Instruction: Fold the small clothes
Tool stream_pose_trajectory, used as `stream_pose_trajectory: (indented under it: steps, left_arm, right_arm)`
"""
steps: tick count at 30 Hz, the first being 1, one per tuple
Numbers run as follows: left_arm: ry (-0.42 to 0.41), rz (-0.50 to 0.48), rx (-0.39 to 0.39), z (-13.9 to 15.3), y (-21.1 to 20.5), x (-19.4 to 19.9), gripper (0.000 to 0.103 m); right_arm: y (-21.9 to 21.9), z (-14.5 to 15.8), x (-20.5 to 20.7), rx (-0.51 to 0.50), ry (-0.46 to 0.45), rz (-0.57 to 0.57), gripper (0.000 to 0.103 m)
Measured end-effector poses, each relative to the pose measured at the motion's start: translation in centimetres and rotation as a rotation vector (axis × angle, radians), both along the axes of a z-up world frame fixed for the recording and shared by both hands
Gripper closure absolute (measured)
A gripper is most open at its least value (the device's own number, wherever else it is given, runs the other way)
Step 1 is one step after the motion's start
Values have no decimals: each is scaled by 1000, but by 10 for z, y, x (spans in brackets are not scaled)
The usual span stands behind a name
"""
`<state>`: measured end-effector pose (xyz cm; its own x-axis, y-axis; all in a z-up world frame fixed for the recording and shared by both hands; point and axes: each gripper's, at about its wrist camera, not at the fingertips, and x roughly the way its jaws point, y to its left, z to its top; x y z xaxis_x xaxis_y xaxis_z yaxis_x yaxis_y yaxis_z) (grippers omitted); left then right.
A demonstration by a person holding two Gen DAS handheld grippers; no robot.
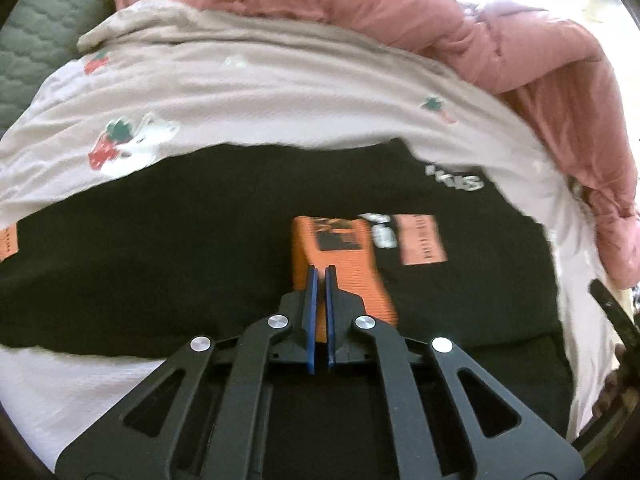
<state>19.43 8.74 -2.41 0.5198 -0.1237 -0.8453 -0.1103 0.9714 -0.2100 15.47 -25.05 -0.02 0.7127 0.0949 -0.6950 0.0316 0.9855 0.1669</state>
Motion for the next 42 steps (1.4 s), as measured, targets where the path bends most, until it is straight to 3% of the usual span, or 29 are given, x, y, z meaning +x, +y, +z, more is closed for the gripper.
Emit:
stream_pose_trajectory:
  steps: [3,6,9,12,15,18,23,26,28,34,37,42]
  left_arm:
    - [9,47,-6,3,15,1,96]
    - [-39,54,5,16,18,-4,95]
    - [-80,-9,29,24,2,-7,88]
    - [-87,-105,120,19,-28,-9,82]
    - [-33,-175,186,0,-50,-6,74]
    - [42,-187,245,-22,-53,-1,66]
    - [60,-160,199,-25,-42,1,57]
    - [64,-149,182,-27,-38,1,54]
    - [64,-148,174,-26,-38,2,53]
    - [55,-145,142,-20,-36,0,53]
    - [38,-142,122,-12,-32,-3,44]
    - [3,-162,125,0,-33,-9,31]
  right_arm:
    - [11,-1,1,-11,-2,29,54]
    - [21,-2,3,-17,0,58,54]
    - [31,-3,4,-17,1,86,54]
    - [42,-5,5,-27,4,121,54]
    - [53,-7,7,-39,11,159,54]
    - [61,-10,9,-56,25,186,54]
    - [68,-33,19,-94,112,197,54]
    - [56,-64,32,-90,250,131,50]
    - [48,-68,32,-25,243,118,50]
    - [45,-55,23,-1,205,110,50]
    - [45,-47,15,2,178,119,47]
    - [53,-31,7,9,132,147,34]
